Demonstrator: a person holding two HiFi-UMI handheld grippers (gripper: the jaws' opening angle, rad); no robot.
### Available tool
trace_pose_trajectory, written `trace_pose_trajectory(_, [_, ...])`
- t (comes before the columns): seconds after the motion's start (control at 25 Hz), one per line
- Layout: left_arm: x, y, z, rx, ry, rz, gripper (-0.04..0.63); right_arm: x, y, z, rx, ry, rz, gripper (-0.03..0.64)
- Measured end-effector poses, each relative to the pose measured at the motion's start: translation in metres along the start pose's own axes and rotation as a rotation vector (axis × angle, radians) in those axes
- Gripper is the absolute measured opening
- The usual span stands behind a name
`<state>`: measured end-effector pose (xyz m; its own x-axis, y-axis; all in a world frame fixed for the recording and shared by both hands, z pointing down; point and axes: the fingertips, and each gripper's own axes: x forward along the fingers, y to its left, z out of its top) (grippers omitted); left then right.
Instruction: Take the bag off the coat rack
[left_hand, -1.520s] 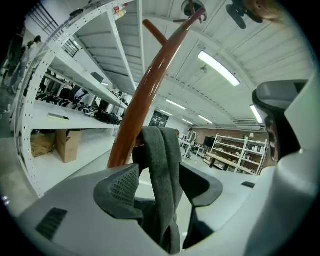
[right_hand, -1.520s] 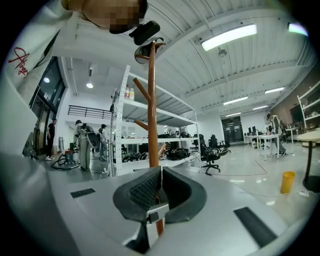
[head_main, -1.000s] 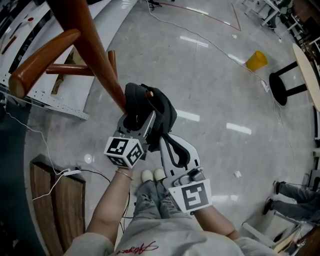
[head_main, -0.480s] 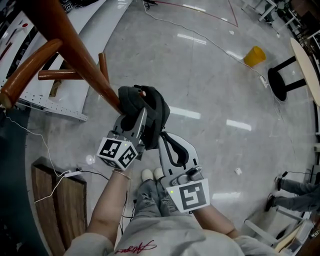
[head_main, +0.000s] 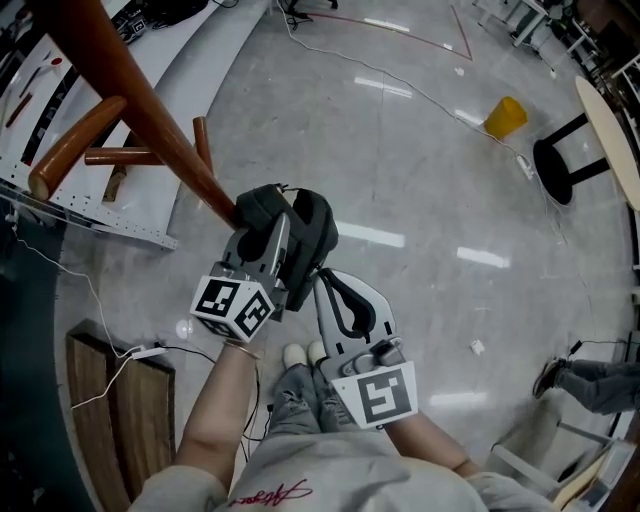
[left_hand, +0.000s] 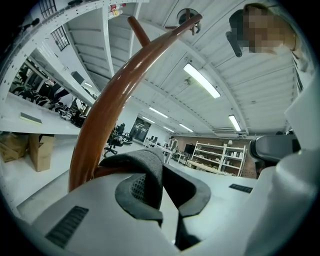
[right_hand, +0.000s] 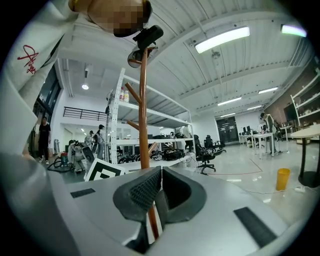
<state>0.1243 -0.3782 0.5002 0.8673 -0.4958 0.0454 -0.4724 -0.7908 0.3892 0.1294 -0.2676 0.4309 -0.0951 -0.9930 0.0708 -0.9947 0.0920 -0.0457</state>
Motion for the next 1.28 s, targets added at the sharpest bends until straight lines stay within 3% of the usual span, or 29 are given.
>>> trace_pose_trajectory(0.52, [-0.006,-0.074,0.056,0.076,-0.067,-0.073,0.038,-0.022,-0.024,0.031,0.000,-0.053,-0.042,0.020])
trace_pose_trajectory(0.96, [-0.029,-0.152,0.136,0.193,-0.184,-0.176,0.038,-0.041,-0.017,0.098,-0.035,-0.207,-0.017,0.020])
trace_pose_trajectory(1.28, [-0.056,-0.189,0.186,0.278,-0.245,-0.169,0.038,-0.066,-0.008,0.156,-0.034,-0.320,0.008,0.020])
